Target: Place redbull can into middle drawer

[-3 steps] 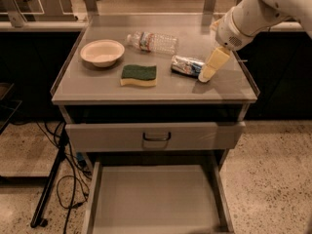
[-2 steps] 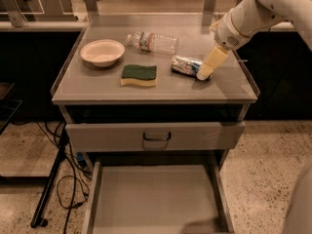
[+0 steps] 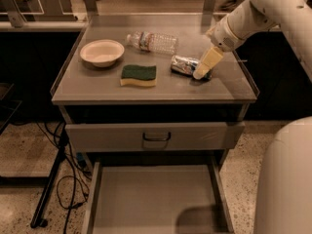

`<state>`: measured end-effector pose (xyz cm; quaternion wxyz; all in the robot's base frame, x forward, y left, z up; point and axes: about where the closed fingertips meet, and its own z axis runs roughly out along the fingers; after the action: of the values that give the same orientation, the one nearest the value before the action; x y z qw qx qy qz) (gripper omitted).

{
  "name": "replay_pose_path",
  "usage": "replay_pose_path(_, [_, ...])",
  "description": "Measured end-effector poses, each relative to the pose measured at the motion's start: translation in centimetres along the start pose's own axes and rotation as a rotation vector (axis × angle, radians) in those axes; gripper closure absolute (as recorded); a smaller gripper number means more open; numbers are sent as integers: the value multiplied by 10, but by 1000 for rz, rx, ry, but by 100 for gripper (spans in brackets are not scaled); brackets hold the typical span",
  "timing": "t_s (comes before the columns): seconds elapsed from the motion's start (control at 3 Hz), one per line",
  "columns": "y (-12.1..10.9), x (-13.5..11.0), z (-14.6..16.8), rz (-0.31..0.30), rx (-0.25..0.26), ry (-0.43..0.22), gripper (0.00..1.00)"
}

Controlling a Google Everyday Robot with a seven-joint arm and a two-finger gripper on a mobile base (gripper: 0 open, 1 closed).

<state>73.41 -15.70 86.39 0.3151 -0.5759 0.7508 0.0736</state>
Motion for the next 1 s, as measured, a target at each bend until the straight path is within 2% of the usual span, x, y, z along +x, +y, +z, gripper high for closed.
replay_pose_path(0.67, [-7,8,16,35,-46,-15,0])
replay_pose_path(1.0, [-7,8,16,35,-46,-15,19])
